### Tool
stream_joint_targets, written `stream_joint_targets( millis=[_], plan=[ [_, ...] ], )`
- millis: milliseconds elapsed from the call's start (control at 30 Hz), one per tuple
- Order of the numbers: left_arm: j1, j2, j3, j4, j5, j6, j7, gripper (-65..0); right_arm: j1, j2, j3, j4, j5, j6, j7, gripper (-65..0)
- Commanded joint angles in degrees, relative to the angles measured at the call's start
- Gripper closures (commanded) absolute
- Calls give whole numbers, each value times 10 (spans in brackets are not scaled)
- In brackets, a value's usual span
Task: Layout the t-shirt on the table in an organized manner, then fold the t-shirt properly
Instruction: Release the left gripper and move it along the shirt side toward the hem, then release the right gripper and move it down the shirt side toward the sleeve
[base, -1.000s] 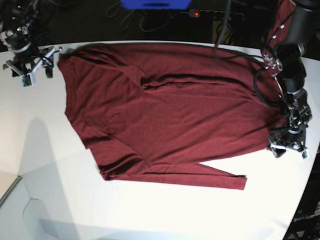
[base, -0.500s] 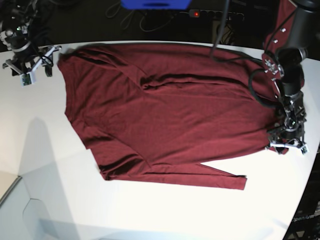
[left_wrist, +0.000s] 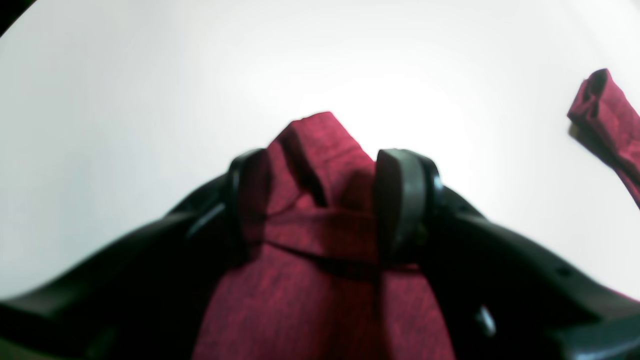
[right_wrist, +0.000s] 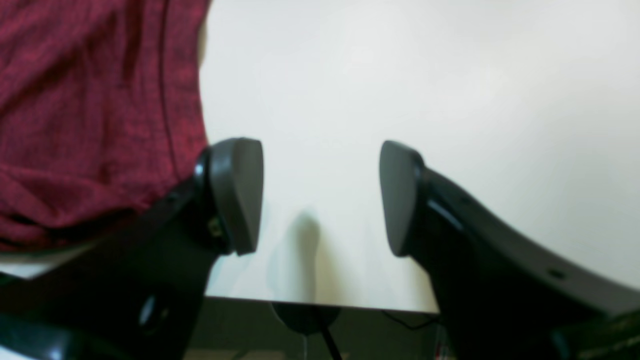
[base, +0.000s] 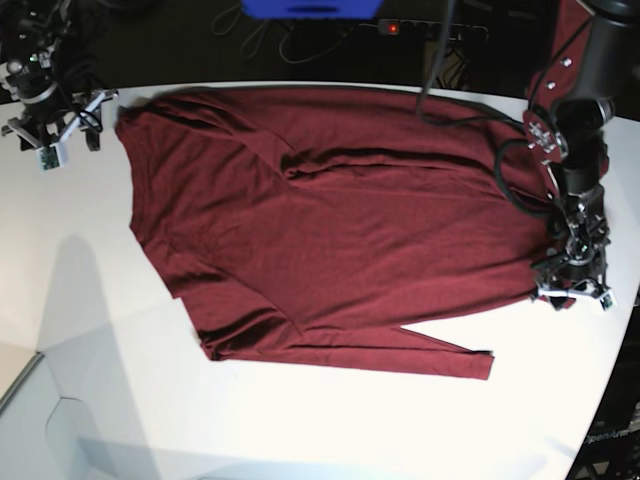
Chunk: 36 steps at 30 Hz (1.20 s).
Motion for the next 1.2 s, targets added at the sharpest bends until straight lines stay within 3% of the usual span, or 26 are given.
stream_joint_targets(
  millis=[0, 267, 433, 533, 800, 1000, 1167],
  plan=[
    [-19, -8, 1, 7, -3, -2, -10, -302, 1, 7, 3, 8, 8, 2, 12, -365],
    [-20, -7, -2, 7, -3, -1, -10, 0, 1, 7, 3, 8, 8, 2, 12, -365],
    [-20, -7, -2, 15, -6, -2, -10, 0, 2, 7, 3, 9, 8, 2, 12, -365],
    [-20, -11, -2, 47, -51, -1, -7, 0, 22, 7, 3, 12, 8, 2, 12, -365],
    [-3, -27, -2, 151, -168, -1, 97, -1, 78, 7, 3, 12, 8, 2, 12, -368],
    [0, -25, -2, 149, -174, -1, 99, -1, 144, -1, -4, 9, 9, 2, 12, -369],
    [8, -22, -2, 149, -174, -1, 97, -1, 213, -8, -50, -4, 9, 2, 12, -369]
  ],
)
